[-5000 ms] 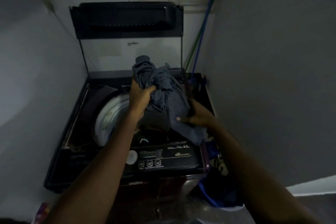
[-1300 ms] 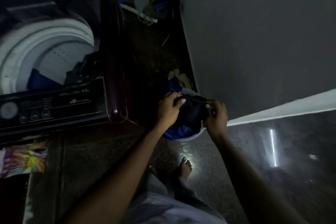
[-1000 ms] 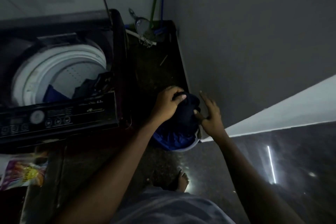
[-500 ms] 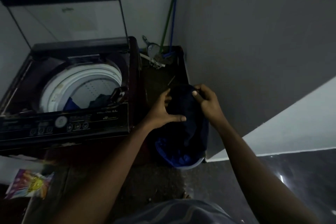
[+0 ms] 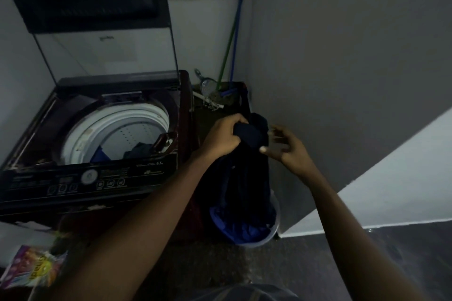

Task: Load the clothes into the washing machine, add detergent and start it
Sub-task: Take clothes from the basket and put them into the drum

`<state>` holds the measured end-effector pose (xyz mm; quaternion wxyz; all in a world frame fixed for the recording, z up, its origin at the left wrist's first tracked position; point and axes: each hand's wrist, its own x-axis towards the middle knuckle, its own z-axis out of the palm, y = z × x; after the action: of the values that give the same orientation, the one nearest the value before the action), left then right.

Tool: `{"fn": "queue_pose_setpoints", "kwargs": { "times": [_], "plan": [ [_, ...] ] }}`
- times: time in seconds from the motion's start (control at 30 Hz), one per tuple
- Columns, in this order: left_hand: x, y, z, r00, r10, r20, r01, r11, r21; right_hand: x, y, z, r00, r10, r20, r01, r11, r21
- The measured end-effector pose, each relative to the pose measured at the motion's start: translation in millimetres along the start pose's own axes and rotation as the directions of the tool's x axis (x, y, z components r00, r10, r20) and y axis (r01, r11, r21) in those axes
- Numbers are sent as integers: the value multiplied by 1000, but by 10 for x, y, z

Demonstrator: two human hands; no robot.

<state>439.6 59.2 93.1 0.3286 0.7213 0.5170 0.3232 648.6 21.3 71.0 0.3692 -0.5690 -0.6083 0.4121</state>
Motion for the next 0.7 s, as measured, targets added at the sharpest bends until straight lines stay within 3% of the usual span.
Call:
{"fn": "queue_pose_setpoints", "kwargs": {
  "times": [0.07, 0.2, 0.3, 0.37, 0.47, 0.53, 0.6, 0.7],
  "plan": [
    [35, 82, 23, 1000, -10, -19, 11, 1000, 20, 36, -33, 170, 992, -65, 106, 75, 993, -94],
    [26, 133, -103, 998, -9, 68, 2, 994, 106, 160, -80, 251, 991, -126, -55, 122, 990, -67],
    [-92, -140, -287, 950, -175, 259, 61, 917, 394, 234, -211, 61, 982, -102, -160, 111, 993, 49],
    [-208, -384, -307, 915, -304, 265, 133, 849, 512, 245, -314, -54, 965, -99, -242, 130, 985, 117],
    [-306, -458, -310, 904, -407, 132, 385, 908, 163, 242, -261, -183, 965, -39, -257, 72, 990, 120],
    [-247, -360, -332, 931, -355, 86, 354, 935, 23, 241, -90, -245, 991, 41, -131, -47, 998, -47],
    [-149, -184, -346, 959, -279, 41, 281, 957, -73, 225, 23, -251, 997, 75, -2, -73, 972, -223],
    [15, 135, -302, 988, -150, 34, 153, 981, -122, 177, -62, -49, 987, 72, 141, -44, 981, -187]
  ]
}}
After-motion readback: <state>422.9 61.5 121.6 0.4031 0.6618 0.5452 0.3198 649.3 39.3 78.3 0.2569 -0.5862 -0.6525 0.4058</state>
